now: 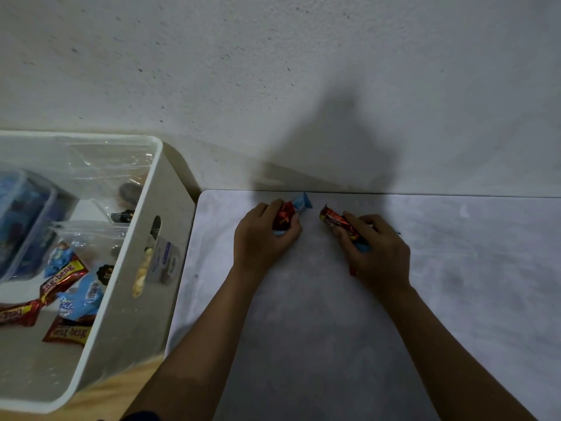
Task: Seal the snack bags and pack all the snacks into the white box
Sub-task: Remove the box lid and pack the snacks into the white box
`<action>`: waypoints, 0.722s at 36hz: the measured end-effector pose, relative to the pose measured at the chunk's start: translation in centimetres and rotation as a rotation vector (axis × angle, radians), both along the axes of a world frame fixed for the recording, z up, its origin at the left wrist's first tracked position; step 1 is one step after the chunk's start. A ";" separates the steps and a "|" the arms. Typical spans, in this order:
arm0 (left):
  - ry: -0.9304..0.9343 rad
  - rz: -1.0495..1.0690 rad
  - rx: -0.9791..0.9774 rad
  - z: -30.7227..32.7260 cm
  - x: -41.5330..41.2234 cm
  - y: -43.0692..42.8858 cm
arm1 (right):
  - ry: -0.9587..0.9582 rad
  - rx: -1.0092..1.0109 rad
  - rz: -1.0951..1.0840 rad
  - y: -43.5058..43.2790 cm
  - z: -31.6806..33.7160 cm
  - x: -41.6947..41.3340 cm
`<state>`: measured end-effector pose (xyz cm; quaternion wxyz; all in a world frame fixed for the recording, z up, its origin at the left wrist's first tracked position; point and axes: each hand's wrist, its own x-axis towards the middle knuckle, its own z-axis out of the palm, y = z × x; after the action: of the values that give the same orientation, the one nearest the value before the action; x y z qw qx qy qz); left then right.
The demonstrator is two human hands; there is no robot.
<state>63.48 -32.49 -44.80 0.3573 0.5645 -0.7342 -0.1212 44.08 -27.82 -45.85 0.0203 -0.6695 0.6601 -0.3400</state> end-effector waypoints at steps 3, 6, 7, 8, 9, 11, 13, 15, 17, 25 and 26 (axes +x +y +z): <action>0.011 -0.033 -0.003 0.6 -0.3 0.5 | 0.004 -0.015 -0.024 0.3 0.8 -0.1; 0.023 -0.057 -0.013 1.6 -0.6 0.9 | -0.018 -0.036 -0.060 0.5 2.3 -0.3; 0.028 -0.064 -0.022 2.2 -0.7 1.0 | -0.027 -0.051 -0.074 0.7 3.0 -0.3; 0.033 -0.068 -0.035 2.8 -0.8 1.0 | -0.031 -0.067 -0.085 0.9 3.8 -0.3; 0.043 -0.070 -0.048 3.6 -0.9 1.2 | -0.034 -0.082 -0.091 1.0 4.6 -0.3; 0.077 -0.077 -0.069 5.5 -1.1 1.3 | -0.047 -0.098 -0.097 1.4 6.5 -0.3; 0.110 -0.093 -0.095 7.6 -1.1 1.5 | -0.032 -0.118 -0.106 1.6 8.5 -0.1; 0.122 -0.109 -0.139 10.1 -0.7 1.4 | 0.013 -0.164 -0.122 1.7 10.7 0.4; 0.080 -0.117 -0.213 12.7 0.2 1.3 | 0.015 -0.214 -0.139 1.8 13.3 1.4; 0.032 -0.071 -0.339 21.3 10.2 1.5 | -0.014 -0.314 -0.157 2.5 21.5 10.7; 0.032 -0.060 -0.342 21.8 11.9 1.7 | -0.028 -0.310 -0.163 2.6 22.0 12.5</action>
<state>75.39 -30.75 -22.97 0.4559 0.4712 -0.7550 -0.0140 56.53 -25.18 -23.87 -0.1016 -0.6039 0.6516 -0.4476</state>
